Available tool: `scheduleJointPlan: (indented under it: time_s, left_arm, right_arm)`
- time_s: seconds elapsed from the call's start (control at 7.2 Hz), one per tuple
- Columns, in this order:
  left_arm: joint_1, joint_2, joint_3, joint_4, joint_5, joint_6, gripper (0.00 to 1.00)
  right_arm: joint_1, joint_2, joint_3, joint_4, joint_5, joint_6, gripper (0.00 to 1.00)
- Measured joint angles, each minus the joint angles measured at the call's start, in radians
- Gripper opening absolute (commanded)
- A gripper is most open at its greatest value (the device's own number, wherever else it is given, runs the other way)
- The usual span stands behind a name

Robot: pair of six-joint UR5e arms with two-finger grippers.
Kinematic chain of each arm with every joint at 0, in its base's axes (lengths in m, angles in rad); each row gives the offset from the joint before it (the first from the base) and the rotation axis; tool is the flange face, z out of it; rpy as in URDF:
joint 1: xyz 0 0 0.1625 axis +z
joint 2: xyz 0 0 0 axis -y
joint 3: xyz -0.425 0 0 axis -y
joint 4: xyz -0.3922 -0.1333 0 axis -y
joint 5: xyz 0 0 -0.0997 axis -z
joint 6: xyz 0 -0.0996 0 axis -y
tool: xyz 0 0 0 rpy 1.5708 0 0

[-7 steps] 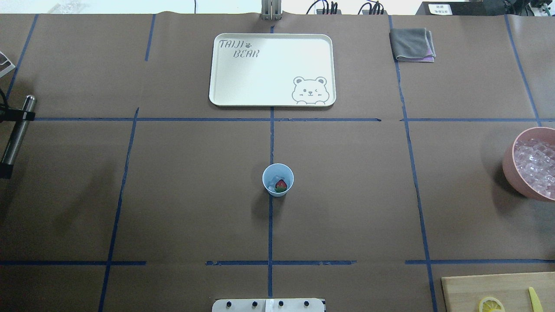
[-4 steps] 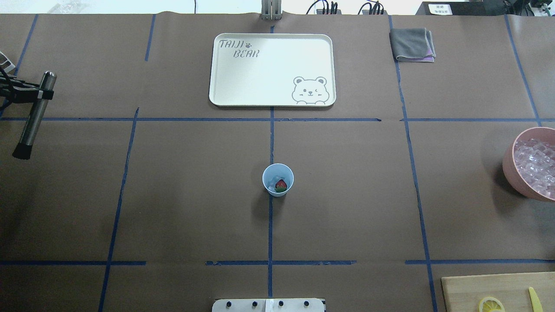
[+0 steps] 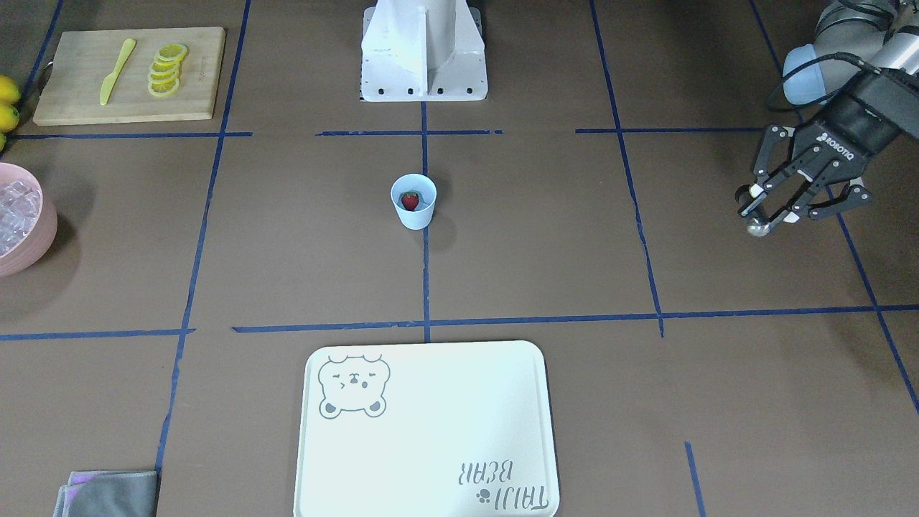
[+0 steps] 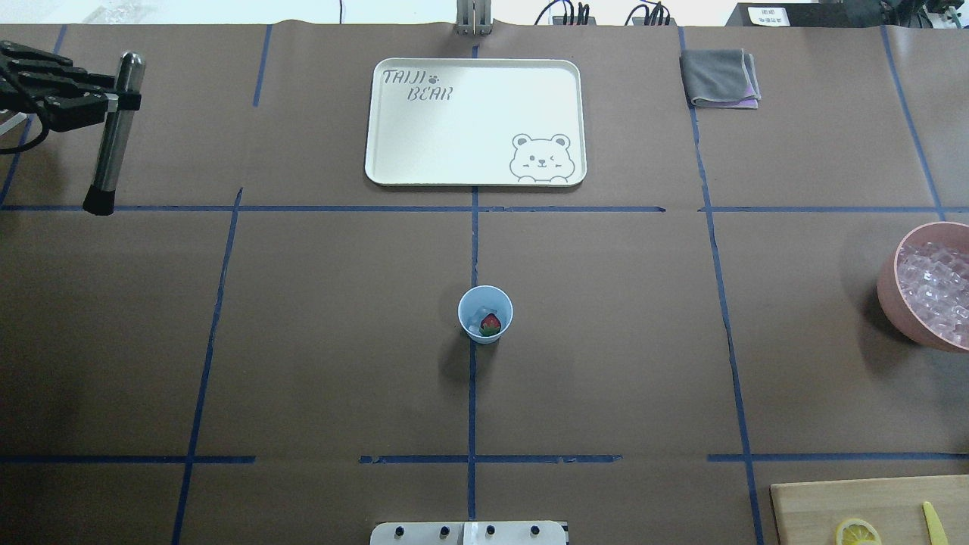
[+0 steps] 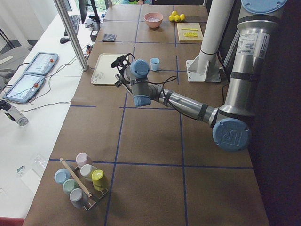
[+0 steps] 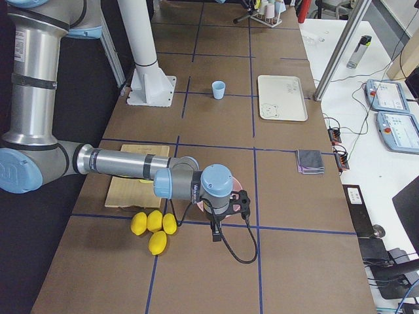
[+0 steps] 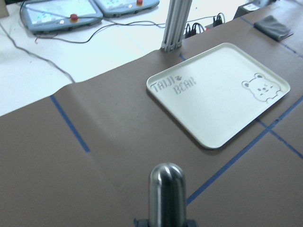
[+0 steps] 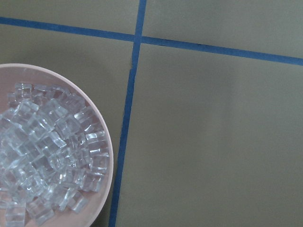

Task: Mash ice and strawberries in cup
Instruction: 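Lift the pestle upright and carry it over the blue cup, then push the pestle down into the cup and press the contents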

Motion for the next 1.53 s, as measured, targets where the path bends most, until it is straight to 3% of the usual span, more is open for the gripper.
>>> scheduleJointPlan:
  time_s: [0.69, 0.83, 1.25, 1.53]
  left_arm:
    - [0.239, -0.233, 0.001, -0.097, 0.049, -0.005, 0.00]
    - [0.305, -0.271, 0.005, -0.140, 0.128, -0.004, 0.00]
    - [0.575, -0.296, 0.014, -0.331, 0.484, 0.029, 0.00]
    - [0.656, -0.305, 0.063, -0.406, 0.579, 0.096, 0.00]
  right_arm:
    - [0.000, -0.002, 0.000, -0.001, 0.002, 0.011, 1.00]
    - [0.000, -0.003, 0.000, -0.001, 0.003, 0.011, 1.00]
    - [0.001, -0.001, -0.001, -0.003, 0.003, 0.012, 1.00]
    - [0.001, -0.001, 0.000, -0.002, 0.001, 0.013, 1.00]
